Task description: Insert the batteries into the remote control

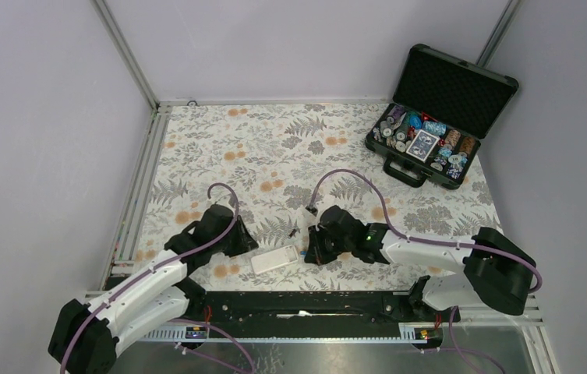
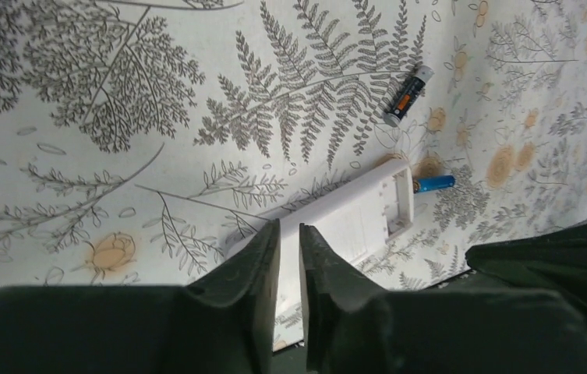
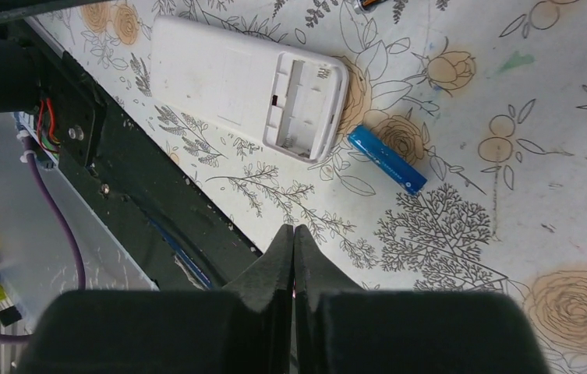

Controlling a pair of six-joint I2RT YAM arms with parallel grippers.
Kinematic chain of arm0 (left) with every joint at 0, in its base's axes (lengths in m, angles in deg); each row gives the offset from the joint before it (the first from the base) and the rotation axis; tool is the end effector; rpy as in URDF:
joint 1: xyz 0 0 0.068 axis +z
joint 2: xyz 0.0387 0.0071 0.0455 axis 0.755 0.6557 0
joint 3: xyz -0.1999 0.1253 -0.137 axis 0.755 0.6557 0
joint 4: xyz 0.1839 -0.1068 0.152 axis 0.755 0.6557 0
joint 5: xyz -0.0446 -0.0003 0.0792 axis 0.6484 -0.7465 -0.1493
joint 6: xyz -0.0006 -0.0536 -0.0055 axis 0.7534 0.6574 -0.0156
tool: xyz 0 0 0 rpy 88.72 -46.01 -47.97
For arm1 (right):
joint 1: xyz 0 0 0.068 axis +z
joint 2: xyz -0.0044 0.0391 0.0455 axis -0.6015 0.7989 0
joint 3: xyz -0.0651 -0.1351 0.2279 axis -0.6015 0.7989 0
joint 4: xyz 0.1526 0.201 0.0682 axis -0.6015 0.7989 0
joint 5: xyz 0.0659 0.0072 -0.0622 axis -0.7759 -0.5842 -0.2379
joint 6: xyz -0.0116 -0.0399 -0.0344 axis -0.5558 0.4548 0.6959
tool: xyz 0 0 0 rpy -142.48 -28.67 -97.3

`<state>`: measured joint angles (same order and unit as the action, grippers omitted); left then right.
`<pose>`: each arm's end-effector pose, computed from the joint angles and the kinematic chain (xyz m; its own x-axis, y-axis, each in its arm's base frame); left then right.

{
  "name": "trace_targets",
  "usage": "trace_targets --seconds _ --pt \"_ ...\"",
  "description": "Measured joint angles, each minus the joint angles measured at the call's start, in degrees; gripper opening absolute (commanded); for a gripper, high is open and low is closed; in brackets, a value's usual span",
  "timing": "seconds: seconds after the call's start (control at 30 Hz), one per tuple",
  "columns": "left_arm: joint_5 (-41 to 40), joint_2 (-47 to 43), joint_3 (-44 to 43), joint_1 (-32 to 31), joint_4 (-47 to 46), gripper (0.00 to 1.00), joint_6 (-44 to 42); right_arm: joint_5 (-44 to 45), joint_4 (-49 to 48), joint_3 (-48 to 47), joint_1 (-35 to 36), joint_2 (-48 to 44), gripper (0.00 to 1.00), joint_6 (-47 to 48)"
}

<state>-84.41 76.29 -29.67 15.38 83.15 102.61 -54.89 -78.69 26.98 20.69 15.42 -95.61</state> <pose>0.1274 -0.0882 0.1767 -0.8602 -0.3172 -0.3993 -0.0625 0.8427 -0.5348 0.1341 0.2240 0.1853 -0.7948 -0.2189 -0.5660 -0.5544 0.6412 0.5306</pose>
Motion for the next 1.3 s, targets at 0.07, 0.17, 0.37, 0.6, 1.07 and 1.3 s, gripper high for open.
trace_targets --seconds 0.07,0.17,0.37,0.6,1.07,1.3 --pt "-0.15 1.57 0.0 0.0 -1.31 0.08 -0.79 0.04 -0.46 -0.35 0.74 1.33 0.0 -0.24" --pt "-0.17 3.74 0.0 -0.02 -3.04 0.0 -1.53 0.02 -1.53 -0.92 1.84 3.74 0.0 -0.66" --pt "0.28 8.68 0.11 -0.04 -6.88 0.0 -3.08 0.02 -4.37 -1.53 3.15 9.2 0.0 -1.92" --pt "0.31 11.85 0.5 -0.04 -9.01 0.0 -4.15 0.02 -6.64 -1.75 3.54 12.39 0.0 -3.3" --pt "5.05 19.28 0.74 -0.22 -15.63 0.0 -4.7 0.76 -10.64 -2.6 4.17 16.22 0.0 -6.75" --pt "8.22 21.49 0.74 -3.89 -18.43 0.0 -4.46 2.91 -11.8 -2.58 4.17 16.5 0.0 -9.62"
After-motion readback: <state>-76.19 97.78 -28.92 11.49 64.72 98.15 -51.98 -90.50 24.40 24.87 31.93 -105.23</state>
